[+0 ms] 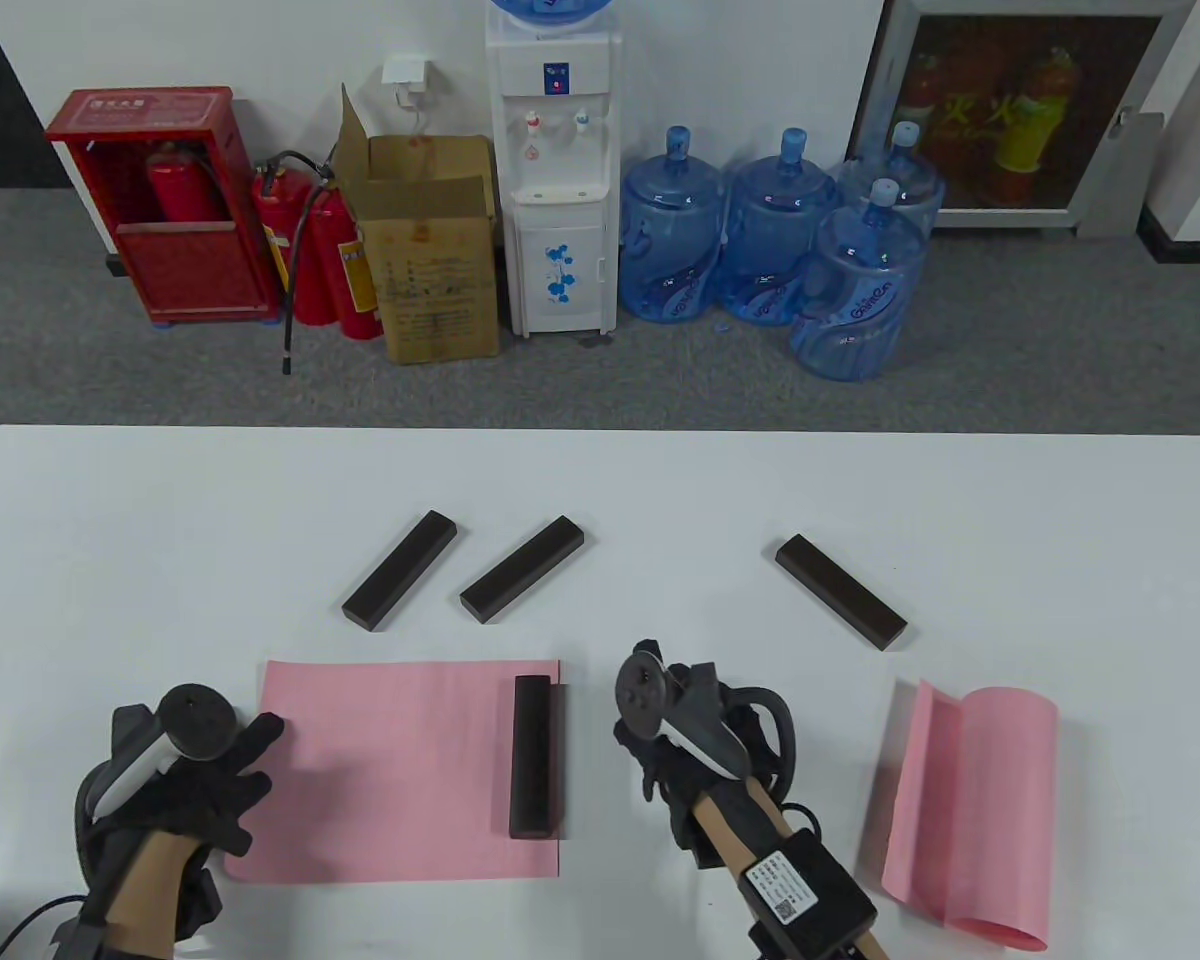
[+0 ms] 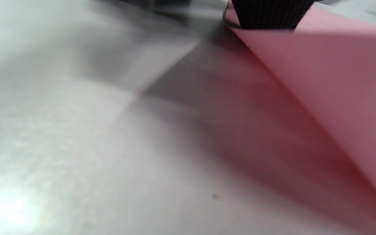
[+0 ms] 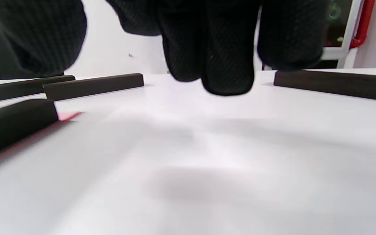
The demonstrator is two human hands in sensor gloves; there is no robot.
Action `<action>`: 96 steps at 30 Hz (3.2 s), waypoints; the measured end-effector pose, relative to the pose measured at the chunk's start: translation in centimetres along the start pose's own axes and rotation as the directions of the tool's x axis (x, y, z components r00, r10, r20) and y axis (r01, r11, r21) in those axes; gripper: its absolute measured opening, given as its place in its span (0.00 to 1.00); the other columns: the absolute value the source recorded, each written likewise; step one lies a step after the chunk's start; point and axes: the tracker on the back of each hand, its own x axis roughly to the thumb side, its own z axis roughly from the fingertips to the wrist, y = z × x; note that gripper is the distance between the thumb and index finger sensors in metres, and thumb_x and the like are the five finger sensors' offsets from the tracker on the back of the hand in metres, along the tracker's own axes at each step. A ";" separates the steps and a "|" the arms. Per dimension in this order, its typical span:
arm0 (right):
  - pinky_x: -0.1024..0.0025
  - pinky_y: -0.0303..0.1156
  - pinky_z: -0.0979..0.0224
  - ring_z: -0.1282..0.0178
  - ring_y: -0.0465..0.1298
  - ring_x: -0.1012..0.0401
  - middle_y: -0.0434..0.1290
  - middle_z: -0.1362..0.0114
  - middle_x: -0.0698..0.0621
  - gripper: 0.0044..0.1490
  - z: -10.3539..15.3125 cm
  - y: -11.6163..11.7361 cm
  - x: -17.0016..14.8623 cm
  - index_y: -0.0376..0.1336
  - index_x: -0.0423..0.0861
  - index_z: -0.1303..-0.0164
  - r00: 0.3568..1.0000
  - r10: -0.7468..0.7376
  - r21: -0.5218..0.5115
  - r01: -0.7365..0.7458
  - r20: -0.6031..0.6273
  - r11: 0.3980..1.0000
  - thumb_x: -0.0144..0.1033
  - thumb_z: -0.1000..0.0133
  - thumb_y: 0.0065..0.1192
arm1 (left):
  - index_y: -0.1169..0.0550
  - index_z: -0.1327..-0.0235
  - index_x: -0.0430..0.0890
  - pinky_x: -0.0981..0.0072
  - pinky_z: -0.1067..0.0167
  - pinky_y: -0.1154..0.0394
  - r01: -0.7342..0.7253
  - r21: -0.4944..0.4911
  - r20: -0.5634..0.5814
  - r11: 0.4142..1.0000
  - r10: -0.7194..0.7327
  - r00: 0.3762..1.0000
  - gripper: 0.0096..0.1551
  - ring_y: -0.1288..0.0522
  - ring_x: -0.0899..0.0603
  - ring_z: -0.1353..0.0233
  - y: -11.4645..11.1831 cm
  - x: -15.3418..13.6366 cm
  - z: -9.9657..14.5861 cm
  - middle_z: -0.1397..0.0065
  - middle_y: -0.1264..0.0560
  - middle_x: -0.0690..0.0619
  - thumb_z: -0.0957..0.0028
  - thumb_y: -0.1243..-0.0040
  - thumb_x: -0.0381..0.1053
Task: Unroll papers and secure with paperweights
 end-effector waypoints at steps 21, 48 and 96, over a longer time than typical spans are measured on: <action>0.43 0.66 0.27 0.22 0.69 0.50 0.66 0.23 0.52 0.48 2.1 2.0 -4.6 0.57 0.55 0.24 0.999 0.046 -0.065 -0.046 -0.005 0.997 0.58 0.57 0.63 | 0.51 0.22 0.71 0.31 0.21 0.55 0.045 0.089 0.006 0.995 -0.046 0.999 0.43 0.57 0.30 0.13 0.9 0.8 1.0 0.10 0.58 0.45 0.45 0.43 0.60; 0.43 0.65 0.26 0.21 0.67 0.50 0.67 0.23 0.52 0.48 1.6 2.6 -5.5 0.57 0.55 0.24 1.000 0.000 -0.031 0.000 -0.005 1.000 0.58 0.56 0.63 | 0.58 0.22 0.62 0.35 0.32 0.33 0.424 0.077 -0.253 0.902 -0.393 0.884 0.49 0.29 0.32 0.23 7.0 21.6 -14.4 0.13 0.39 0.44 0.46 0.43 0.58; 0.48 0.66 0.25 0.22 0.68 0.49 0.68 0.24 0.51 0.47 1.5 2.8 -6.3 0.59 0.53 0.25 0.998 -0.061 0.001 0.061 0.004 0.998 0.57 0.56 0.64 | 0.37 0.27 0.77 0.43 0.42 0.25 0.518 0.145 -0.154 0.843 -0.498 0.854 0.34 0.17 0.41 0.47 0.4 8.5 0.8 0.31 0.22 0.42 0.50 0.44 0.65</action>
